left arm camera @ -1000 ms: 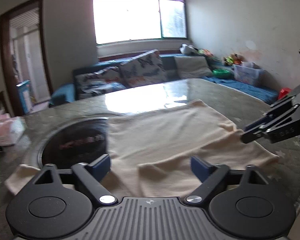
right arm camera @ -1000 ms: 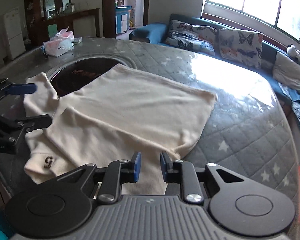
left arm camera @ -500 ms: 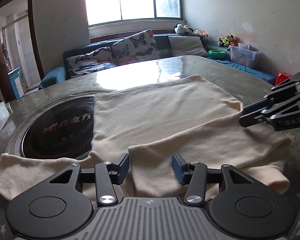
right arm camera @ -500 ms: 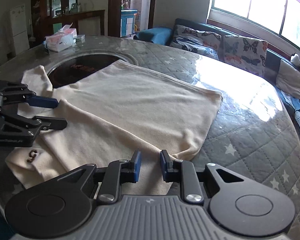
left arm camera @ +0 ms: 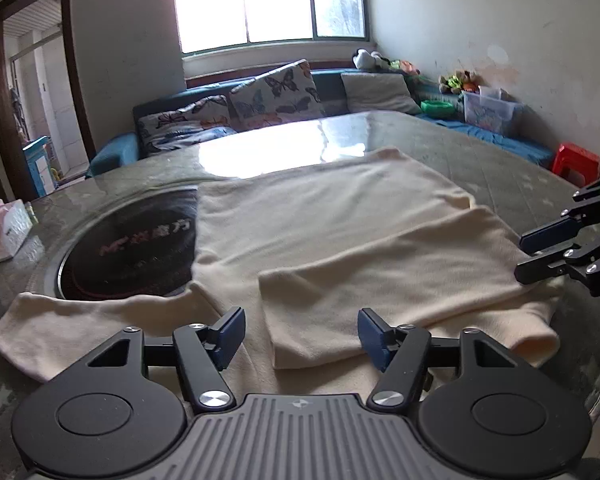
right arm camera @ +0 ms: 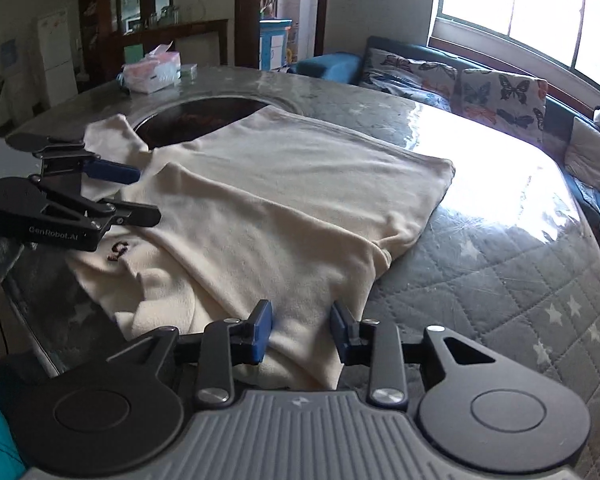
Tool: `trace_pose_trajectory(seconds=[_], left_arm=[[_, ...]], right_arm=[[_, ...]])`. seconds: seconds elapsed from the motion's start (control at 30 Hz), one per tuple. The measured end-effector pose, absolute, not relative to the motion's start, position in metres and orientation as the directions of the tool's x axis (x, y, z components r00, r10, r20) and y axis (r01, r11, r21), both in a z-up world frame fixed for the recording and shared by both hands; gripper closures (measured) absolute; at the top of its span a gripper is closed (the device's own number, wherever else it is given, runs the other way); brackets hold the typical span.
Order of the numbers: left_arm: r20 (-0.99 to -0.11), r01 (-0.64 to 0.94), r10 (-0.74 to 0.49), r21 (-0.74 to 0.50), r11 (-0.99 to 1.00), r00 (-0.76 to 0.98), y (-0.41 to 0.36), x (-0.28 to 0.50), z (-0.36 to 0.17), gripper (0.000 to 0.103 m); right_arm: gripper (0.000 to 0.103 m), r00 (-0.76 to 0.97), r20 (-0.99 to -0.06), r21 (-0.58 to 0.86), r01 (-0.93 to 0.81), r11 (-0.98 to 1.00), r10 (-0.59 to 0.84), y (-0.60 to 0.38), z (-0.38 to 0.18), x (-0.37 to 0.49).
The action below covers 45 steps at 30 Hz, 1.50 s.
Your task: Fold clothes
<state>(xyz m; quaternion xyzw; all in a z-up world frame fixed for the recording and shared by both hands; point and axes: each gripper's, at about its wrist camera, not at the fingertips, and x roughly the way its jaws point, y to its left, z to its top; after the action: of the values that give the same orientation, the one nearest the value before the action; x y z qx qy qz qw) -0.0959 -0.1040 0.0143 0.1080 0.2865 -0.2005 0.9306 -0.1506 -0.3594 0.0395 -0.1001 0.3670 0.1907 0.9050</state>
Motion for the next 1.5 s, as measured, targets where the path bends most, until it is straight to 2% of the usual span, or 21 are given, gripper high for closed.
trace_pose_trajectory(seconds=[0.13, 0.3, 0.4, 0.8, 1.0, 1.2, 1.5], left_arm=[[-0.561, 0.409, -0.295, 0.085, 0.909, 0.773, -0.097, -0.099, 0.019, 0.033], [-0.564, 0.359, -0.258, 0.075, 0.93, 0.785, -0.086, -0.099, 0.02, 0.033], [-0.55, 0.317, -0.225, 0.078, 0.945, 0.804, -0.073, -0.098, 0.025, 0.029], [-0.554, -0.034, 0.074, 0.083, 0.996, 0.829, 0.013, -0.063, 0.028, 0.026], [-0.584, -0.191, 0.179, 0.041, 0.981, 0.792, 0.06, -0.047, 0.026, 0.025], [-0.61, -0.248, 0.202, 0.009, 0.969, 0.767, 0.086, -0.04, 0.022, 0.025], [-0.609, -0.231, 0.172, -0.02, 0.973, 0.774, 0.093, -0.036, 0.022, 0.026]], right_arm=[[0.071, 0.662, -0.688, -0.029, -0.436, 0.899, 0.298, -0.36, 0.048, -0.159], [0.071, 0.632, -0.715, -0.023, -0.448, 0.894, 0.298, -0.36, 0.034, -0.164], [0.071, 0.63, -0.714, -0.026, -0.46, 0.888, 0.305, -0.359, 0.04, -0.164], [0.057, 0.623, -0.703, -0.083, -0.552, 0.829, 0.345, -0.328, 0.051, -0.123], [0.058, 0.573, -0.71, -0.074, -0.638, 0.766, 0.409, -0.29, 0.047, -0.101], [0.06, 0.495, -0.71, -0.042, -0.74, 0.671, 0.501, -0.246, 0.044, -0.087], [0.059, 0.45, -0.72, -0.025, -0.778, 0.628, 0.528, -0.216, 0.035, -0.065]])
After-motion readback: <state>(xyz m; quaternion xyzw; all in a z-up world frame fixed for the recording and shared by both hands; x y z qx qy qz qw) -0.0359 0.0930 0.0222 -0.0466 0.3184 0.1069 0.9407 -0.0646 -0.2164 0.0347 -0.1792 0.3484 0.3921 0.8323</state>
